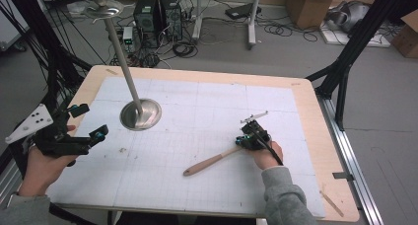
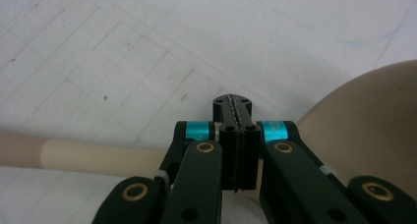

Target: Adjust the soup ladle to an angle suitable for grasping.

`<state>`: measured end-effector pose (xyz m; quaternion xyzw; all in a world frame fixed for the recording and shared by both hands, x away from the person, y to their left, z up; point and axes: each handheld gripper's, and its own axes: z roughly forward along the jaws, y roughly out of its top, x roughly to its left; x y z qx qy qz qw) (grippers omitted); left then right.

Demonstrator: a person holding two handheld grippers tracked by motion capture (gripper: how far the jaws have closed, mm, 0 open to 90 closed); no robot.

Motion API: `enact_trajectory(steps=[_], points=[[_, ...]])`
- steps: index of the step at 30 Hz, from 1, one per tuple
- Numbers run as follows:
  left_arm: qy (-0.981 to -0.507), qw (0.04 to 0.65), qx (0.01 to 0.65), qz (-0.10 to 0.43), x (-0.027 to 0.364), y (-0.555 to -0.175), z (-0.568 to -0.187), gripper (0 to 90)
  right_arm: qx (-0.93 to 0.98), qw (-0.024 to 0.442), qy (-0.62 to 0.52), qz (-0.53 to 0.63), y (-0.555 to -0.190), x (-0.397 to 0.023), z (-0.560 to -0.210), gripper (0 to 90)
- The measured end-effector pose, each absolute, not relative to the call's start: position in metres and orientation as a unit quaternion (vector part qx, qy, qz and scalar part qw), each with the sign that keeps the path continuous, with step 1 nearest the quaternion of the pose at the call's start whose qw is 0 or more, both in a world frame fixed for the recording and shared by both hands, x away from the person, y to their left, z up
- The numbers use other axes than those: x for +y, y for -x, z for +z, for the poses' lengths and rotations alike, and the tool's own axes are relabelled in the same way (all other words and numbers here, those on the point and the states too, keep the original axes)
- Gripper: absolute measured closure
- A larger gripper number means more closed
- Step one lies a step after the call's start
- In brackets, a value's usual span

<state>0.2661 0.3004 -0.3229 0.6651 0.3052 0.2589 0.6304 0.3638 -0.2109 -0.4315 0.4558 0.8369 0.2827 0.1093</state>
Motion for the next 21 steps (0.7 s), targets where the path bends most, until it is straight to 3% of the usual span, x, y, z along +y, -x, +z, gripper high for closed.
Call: enact_trajectory(steps=[21], points=[[-0.667,0.634,0.296,0.255,0.292,-0.275,-0.319,1.9,0.838,0.109,-0.459,0.275,-0.313,-0.226,-0.43,90.0]])
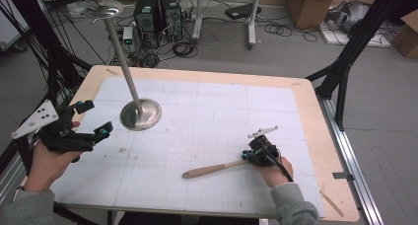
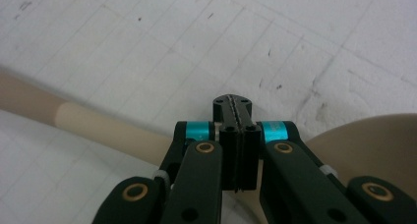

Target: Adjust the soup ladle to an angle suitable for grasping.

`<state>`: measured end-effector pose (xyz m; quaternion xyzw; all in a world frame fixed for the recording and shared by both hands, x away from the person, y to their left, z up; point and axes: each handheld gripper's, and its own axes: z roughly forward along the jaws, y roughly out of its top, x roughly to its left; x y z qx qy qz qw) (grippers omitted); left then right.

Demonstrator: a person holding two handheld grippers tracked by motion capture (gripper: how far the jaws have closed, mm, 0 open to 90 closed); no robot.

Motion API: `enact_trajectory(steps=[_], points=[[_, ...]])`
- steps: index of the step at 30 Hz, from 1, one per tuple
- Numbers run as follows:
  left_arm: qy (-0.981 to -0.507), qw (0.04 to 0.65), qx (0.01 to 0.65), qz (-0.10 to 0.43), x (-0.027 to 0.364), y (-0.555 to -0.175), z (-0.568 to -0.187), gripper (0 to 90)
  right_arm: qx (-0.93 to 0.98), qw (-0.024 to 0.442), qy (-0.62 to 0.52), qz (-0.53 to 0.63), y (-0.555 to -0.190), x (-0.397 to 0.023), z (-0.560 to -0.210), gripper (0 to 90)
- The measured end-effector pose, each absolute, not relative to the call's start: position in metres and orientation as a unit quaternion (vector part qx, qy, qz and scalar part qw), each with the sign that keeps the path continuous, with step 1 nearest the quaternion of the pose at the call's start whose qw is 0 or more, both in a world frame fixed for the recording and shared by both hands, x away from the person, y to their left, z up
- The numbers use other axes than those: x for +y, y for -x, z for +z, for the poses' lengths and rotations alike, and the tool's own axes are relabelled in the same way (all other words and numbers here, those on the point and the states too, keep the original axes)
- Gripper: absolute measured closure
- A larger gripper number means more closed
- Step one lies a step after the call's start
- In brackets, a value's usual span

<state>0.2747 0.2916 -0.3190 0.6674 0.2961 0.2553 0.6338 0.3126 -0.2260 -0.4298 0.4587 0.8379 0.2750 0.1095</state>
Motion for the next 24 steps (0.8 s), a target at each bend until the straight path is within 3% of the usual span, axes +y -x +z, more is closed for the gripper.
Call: enact_trajectory(steps=[17,24], points=[[-0.671,0.635,0.292,0.248,0.284,-0.28,-0.319,1.9,0.848,0.133,-0.443,0.259,-0.276,-0.226,-0.427,90.0],[-0.669,0.636,0.294,0.248,0.285,-0.281,-0.319,1.9,0.852,0.122,-0.383,0.335,-0.262,-0.211,-0.41,90.0]])
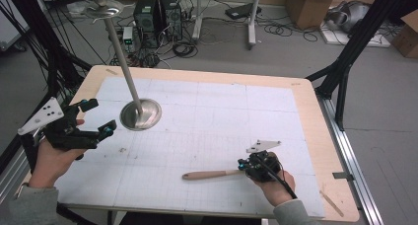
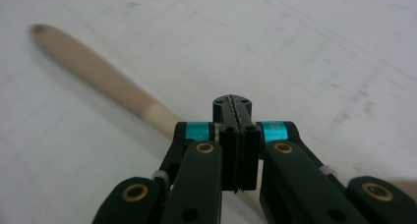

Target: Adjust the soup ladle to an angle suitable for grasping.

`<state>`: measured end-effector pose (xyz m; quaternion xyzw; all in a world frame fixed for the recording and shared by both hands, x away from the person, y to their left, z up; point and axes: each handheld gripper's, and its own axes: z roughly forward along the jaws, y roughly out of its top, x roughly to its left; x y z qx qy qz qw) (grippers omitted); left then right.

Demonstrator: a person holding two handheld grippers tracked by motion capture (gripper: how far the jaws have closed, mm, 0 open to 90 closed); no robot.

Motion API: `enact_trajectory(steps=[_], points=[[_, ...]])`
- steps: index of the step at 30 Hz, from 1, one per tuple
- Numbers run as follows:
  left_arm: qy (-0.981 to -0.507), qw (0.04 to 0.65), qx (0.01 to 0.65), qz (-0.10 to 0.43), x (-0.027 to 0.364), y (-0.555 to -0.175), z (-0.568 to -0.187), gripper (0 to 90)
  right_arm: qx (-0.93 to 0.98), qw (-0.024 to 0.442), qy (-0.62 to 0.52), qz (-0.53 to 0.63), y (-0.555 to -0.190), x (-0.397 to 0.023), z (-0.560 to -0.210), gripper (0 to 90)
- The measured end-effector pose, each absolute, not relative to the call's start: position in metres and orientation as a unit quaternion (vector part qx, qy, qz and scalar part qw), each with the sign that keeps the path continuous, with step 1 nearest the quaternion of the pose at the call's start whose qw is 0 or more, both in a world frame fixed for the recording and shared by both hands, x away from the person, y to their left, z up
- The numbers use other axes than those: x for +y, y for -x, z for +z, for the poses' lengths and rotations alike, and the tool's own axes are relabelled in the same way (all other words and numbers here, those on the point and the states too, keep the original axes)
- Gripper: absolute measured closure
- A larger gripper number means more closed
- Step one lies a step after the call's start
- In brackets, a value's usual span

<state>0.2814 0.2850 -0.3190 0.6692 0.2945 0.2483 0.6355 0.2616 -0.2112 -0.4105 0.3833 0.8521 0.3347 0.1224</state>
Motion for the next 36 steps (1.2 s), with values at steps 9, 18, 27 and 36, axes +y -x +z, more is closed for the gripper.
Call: enact_trajectory(steps=[9,18,27,36], points=[[-0.67,0.635,0.293,0.249,0.285,-0.281,-0.319,1.9,0.883,0.087,-0.299,0.35,-0.241,-0.17,-0.421,90.0],[-0.672,0.633,0.294,0.248,0.284,-0.281,-0.319,1.8,0.904,0.088,-0.26,0.327,-0.238,-0.145,-0.436,90.0],[-0.675,0.63,0.293,0.249,0.283,-0.279,-0.32,1.9,0.903,0.116,-0.247,0.333,-0.24,-0.138,-0.438,90.0],[-0.674,0.63,0.293,0.253,0.285,-0.275,-0.32,1.9,0.891,0.137,-0.254,0.35,-0.25,-0.132,-0.435,90.0]])
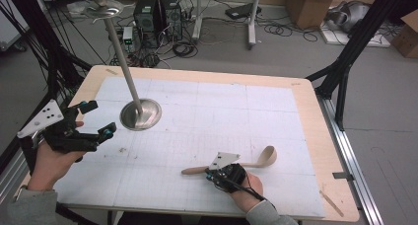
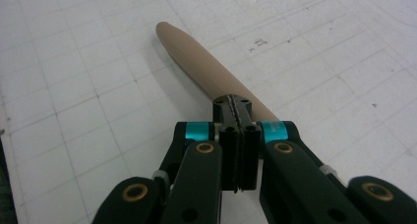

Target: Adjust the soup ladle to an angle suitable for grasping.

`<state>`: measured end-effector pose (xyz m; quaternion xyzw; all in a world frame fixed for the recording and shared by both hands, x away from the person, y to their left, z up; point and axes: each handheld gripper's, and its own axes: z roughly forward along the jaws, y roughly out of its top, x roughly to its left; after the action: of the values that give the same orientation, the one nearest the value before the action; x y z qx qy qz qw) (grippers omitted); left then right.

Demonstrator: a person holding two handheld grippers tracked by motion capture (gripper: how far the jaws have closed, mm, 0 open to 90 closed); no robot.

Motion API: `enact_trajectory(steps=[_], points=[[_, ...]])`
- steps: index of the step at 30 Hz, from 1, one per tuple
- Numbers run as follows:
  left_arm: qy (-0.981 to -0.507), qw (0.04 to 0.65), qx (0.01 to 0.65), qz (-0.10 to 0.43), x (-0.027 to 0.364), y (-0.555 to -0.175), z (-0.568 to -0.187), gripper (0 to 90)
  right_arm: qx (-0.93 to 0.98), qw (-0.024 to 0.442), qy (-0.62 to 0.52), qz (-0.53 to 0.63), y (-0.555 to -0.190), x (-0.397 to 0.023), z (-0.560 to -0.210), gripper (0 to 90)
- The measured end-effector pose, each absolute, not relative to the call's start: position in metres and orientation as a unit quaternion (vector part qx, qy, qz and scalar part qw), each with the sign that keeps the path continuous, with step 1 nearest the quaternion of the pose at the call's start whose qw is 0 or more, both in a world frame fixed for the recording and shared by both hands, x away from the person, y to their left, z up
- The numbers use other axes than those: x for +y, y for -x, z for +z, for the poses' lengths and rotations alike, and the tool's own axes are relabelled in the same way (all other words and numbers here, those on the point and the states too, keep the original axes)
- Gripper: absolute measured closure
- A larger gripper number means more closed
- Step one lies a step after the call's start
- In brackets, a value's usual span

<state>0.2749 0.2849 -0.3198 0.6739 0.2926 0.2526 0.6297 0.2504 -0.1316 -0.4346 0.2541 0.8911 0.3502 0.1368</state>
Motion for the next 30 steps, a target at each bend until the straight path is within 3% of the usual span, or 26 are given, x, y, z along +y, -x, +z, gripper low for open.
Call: enact_trajectory(steps=[9,30], points=[[-0.673,0.628,0.297,0.254,0.289,-0.273,-0.321,1.9,0.903,0.13,-0.241,0.33,-0.249,-0.122,-0.44,90.0],[-0.67,0.624,0.307,0.26,0.298,-0.264,-0.323,1.9,0.893,0.177,-0.228,0.346,-0.262,-0.102,-0.445,90.0]])
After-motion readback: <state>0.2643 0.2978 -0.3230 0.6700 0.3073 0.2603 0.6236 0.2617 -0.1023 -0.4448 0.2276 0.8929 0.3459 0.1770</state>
